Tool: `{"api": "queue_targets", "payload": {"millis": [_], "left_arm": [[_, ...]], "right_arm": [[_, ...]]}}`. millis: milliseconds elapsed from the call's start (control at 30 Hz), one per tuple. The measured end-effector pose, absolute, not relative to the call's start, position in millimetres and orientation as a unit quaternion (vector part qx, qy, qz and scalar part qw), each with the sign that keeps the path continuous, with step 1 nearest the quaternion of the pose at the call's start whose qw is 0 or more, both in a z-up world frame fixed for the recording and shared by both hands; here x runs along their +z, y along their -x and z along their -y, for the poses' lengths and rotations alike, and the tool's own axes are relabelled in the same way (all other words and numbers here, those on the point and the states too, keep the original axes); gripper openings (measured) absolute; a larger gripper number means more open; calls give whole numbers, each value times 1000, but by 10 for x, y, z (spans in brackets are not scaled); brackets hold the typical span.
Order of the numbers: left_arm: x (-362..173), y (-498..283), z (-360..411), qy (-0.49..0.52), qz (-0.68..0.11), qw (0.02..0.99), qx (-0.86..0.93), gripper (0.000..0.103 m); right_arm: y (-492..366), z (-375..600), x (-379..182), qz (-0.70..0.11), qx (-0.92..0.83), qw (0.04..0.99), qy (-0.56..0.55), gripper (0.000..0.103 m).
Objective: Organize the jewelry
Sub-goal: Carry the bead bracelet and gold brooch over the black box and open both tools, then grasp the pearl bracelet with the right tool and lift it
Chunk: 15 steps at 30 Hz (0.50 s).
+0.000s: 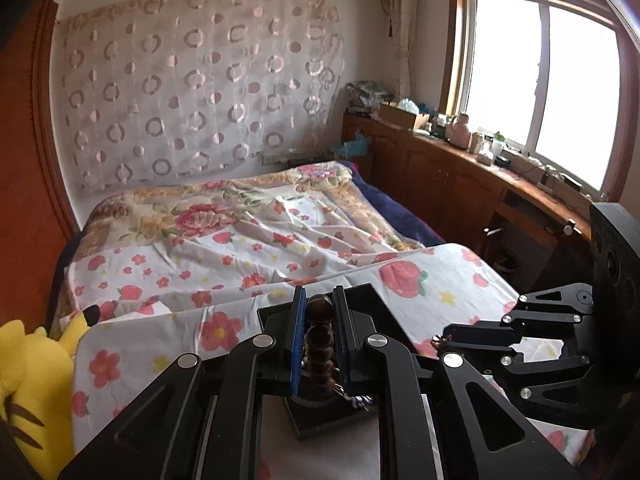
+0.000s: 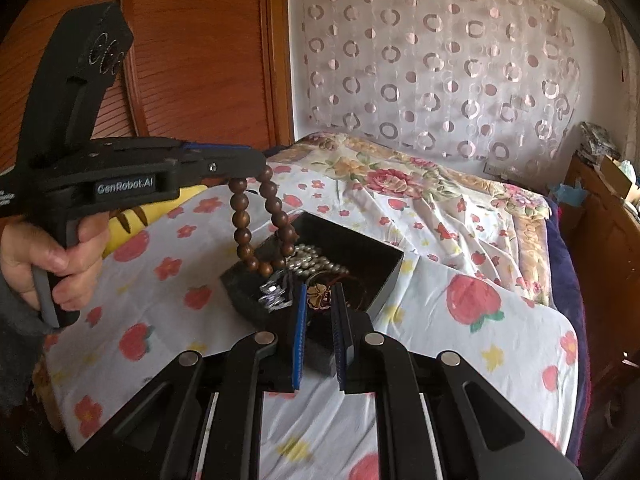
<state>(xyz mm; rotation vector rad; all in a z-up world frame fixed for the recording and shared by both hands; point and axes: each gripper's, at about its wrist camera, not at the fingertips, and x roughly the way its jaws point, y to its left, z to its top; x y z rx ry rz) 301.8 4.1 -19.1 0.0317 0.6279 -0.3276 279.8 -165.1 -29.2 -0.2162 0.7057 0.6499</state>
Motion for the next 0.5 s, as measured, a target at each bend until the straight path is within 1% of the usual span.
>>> {"api": "queue_targets", "payload": {"millis": [267,500], "left_arm": [[-473,-3275,-87,-9,-332,930,-160,13],[-575,-3343,-42,-15,-341,926,-159,13]], "right_arm": [[-3119,1498,-507,-355,318,873,105,14],[-3252,1464,-594,-361,316,872,98,15]]}}
